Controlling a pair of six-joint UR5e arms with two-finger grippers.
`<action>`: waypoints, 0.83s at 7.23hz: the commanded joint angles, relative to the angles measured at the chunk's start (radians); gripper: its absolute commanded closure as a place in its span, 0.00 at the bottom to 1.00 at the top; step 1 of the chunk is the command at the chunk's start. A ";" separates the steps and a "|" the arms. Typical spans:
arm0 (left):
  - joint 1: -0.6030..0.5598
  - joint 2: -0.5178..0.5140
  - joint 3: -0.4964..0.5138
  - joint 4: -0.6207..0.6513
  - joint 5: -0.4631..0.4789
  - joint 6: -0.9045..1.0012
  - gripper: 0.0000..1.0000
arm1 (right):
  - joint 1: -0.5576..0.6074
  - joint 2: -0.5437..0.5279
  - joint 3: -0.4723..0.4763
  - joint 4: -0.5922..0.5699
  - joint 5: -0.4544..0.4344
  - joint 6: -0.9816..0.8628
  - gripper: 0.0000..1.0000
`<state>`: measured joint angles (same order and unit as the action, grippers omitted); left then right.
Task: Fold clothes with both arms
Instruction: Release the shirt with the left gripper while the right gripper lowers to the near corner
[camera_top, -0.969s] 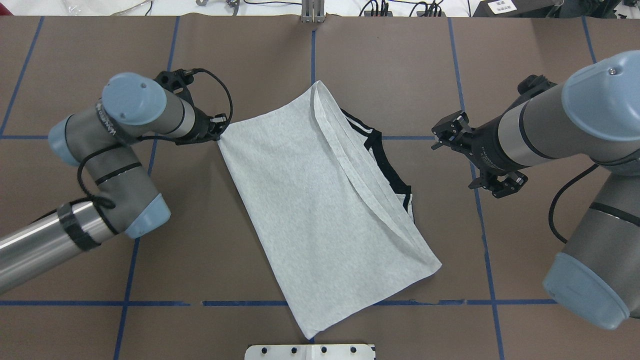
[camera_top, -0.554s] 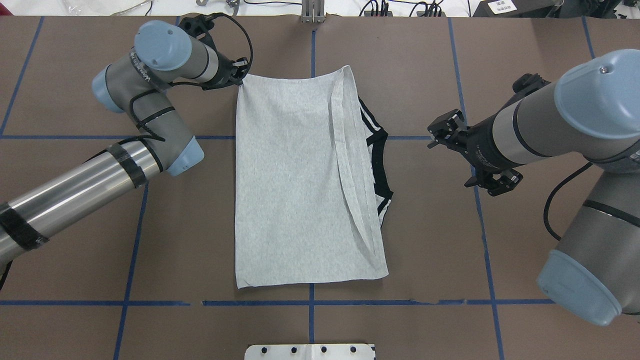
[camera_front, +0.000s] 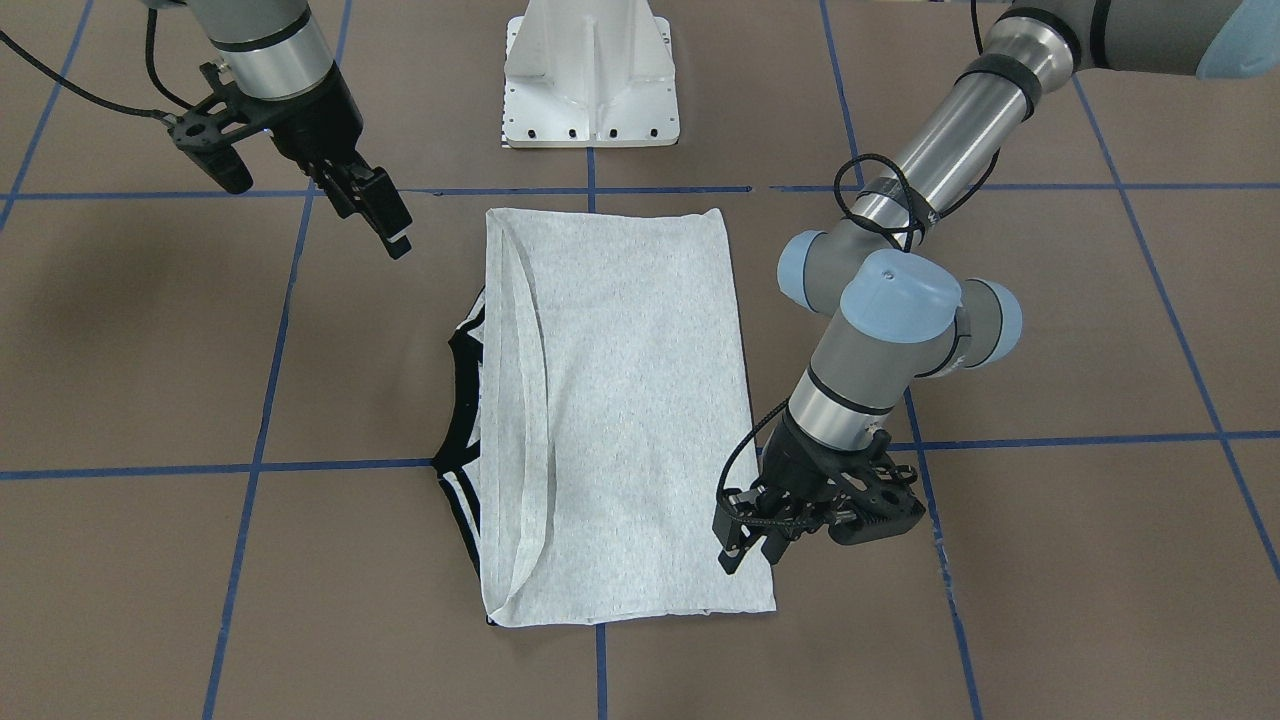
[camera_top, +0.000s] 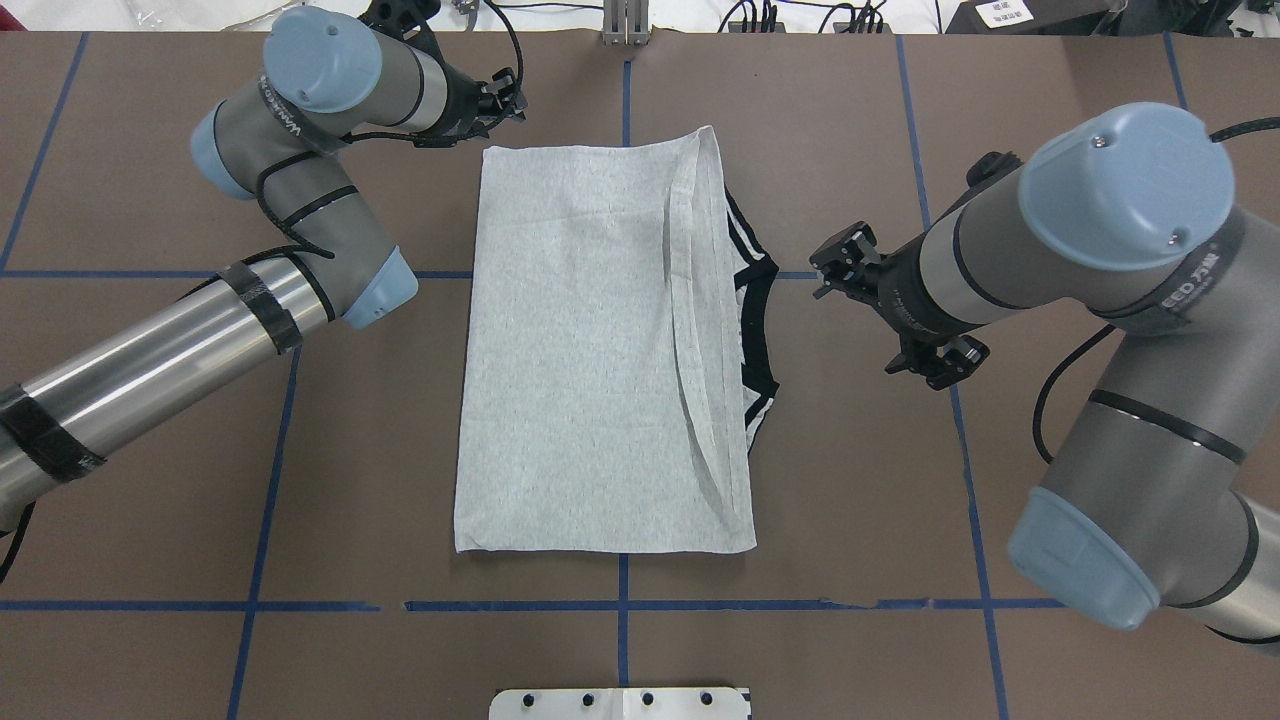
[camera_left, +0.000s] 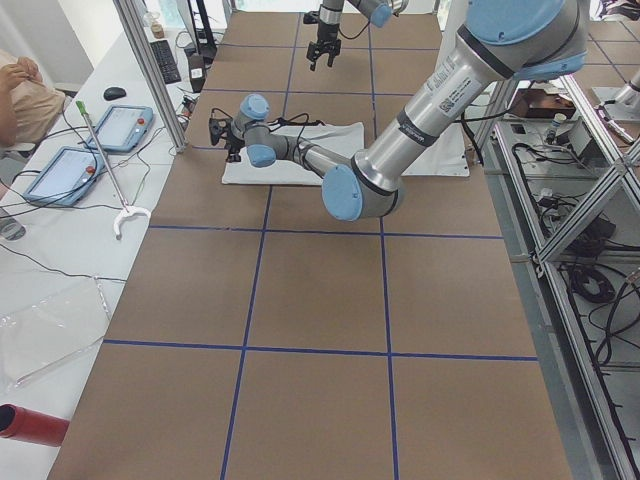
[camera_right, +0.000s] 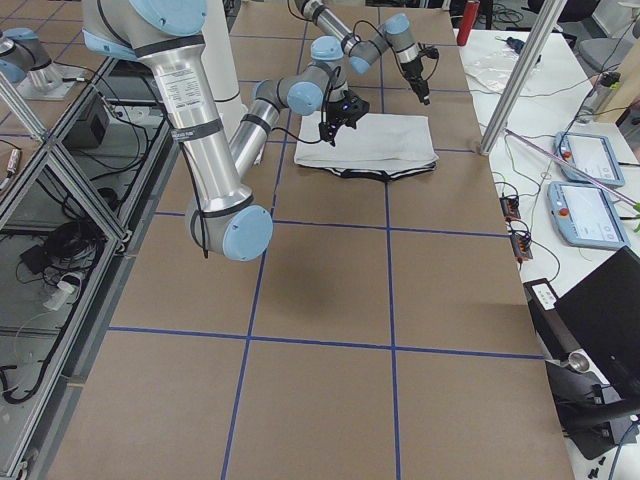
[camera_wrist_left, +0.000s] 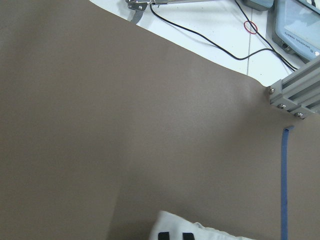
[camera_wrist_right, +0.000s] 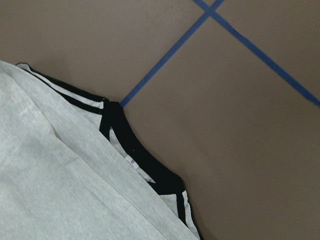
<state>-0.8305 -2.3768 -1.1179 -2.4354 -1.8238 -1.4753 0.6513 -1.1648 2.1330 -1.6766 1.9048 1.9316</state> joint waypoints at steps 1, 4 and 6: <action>0.010 0.085 -0.158 -0.014 -0.020 -0.060 0.07 | -0.161 0.048 -0.010 0.000 -0.076 0.004 0.00; 0.008 0.162 -0.261 -0.050 -0.031 -0.037 0.53 | -0.361 0.069 -0.079 0.000 -0.222 0.038 0.00; -0.005 0.174 -0.260 -0.018 -0.052 -0.060 0.00 | -0.390 0.088 -0.128 0.000 -0.253 0.047 0.00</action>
<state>-0.8263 -2.2119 -1.3768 -2.4659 -1.8606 -1.5283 0.2815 -1.0922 2.0393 -1.6768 1.6694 1.9725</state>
